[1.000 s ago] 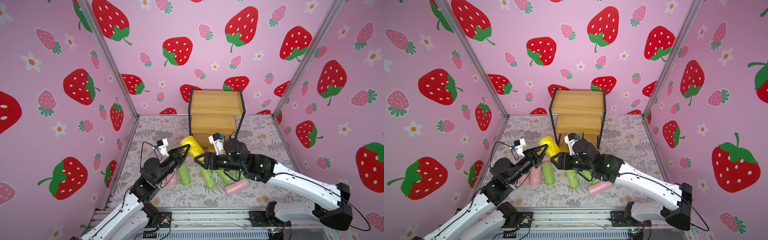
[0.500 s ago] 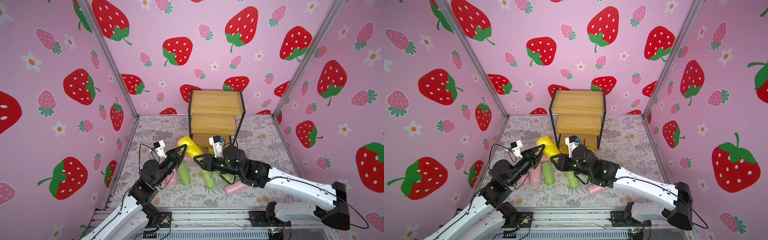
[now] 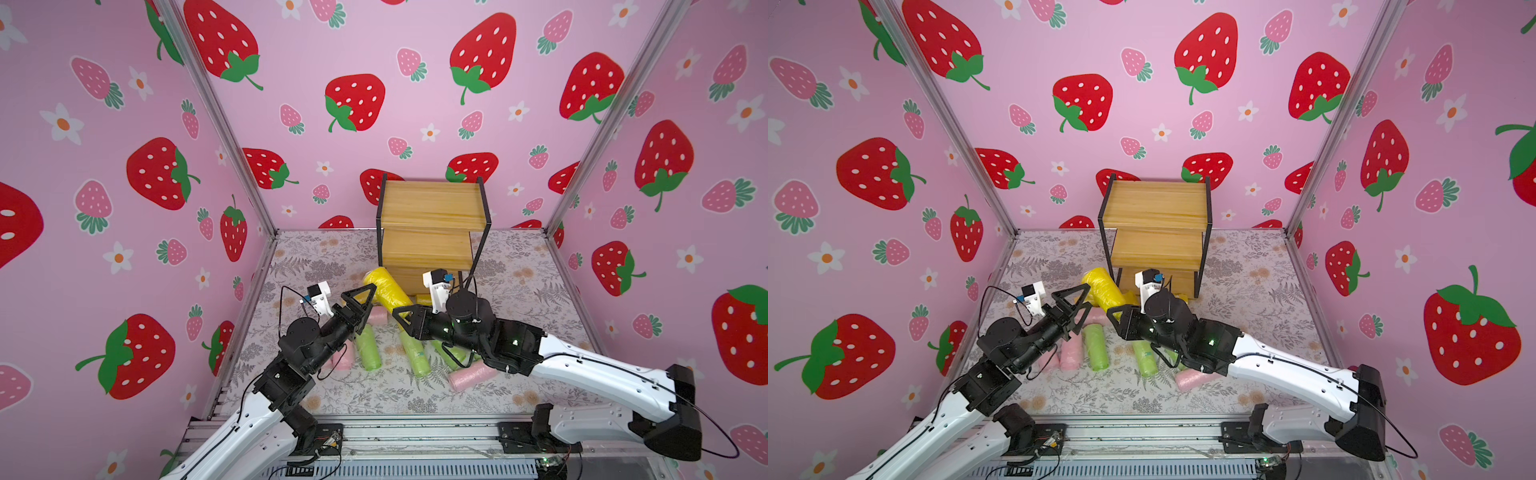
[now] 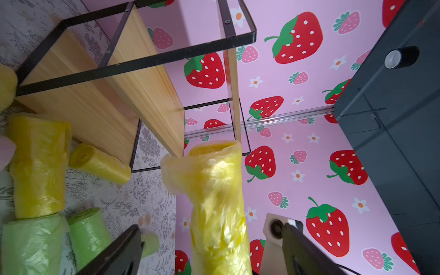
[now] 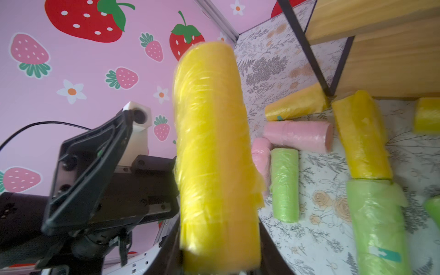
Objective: Sort the rolls of trash bags by color and place them on the shelf
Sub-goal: Pick up the roll of trash bags from the center of the board, then place the roll of trash bags on the shelf.
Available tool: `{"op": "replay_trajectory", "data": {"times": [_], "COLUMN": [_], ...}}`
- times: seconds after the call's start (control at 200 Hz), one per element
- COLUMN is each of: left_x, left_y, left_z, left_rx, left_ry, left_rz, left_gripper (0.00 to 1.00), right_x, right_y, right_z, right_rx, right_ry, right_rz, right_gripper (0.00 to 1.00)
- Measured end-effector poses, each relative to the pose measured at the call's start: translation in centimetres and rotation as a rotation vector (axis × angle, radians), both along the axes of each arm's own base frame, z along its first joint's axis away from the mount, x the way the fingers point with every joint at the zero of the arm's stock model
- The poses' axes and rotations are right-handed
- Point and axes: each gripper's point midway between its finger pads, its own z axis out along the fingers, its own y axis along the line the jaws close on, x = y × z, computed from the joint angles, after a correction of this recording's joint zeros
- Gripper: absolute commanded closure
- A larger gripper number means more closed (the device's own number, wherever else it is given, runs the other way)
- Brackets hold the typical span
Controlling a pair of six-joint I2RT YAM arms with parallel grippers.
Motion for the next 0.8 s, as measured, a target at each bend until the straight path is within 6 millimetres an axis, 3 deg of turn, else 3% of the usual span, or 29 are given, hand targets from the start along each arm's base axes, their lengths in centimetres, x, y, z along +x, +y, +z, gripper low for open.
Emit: {"op": "replay_trajectory", "data": {"times": [0.115,0.335,0.435,0.53,0.605,0.8], "left_x": [-0.4,-1.1,-1.2,-1.1,-0.9,-0.8], "left_y": [0.3,1.1,1.2,1.1,0.9,0.6], "left_z": [1.5,2.4,1.6,0.9,0.3,-0.1], "left_rx": [0.033,0.088,0.121,0.146,0.169,0.248], "left_ry": [-0.015,-0.045,-0.027,-0.010,0.010,0.046], "left_rz": [0.003,0.014,0.014,0.010,0.001,-0.021], "left_gripper": [0.00,0.00,0.01,0.02,0.02,0.00], "right_x": [1.8,7.4,10.5,14.1,17.0,22.4], "right_y": [-1.8,-7.7,-11.2,-14.2,-15.5,-16.0], "right_z": [2.5,12.8,15.9,16.7,16.3,12.6], "right_rx": [-0.024,0.032,0.047,0.027,-0.002,-0.090], "right_ry": [-0.055,-0.211,-0.263,-0.265,-0.245,-0.163], "right_rz": [-0.063,-0.280,-0.414,-0.532,-0.595,-0.646], "right_gripper": [1.00,1.00,1.00,1.00,1.00,1.00]}}
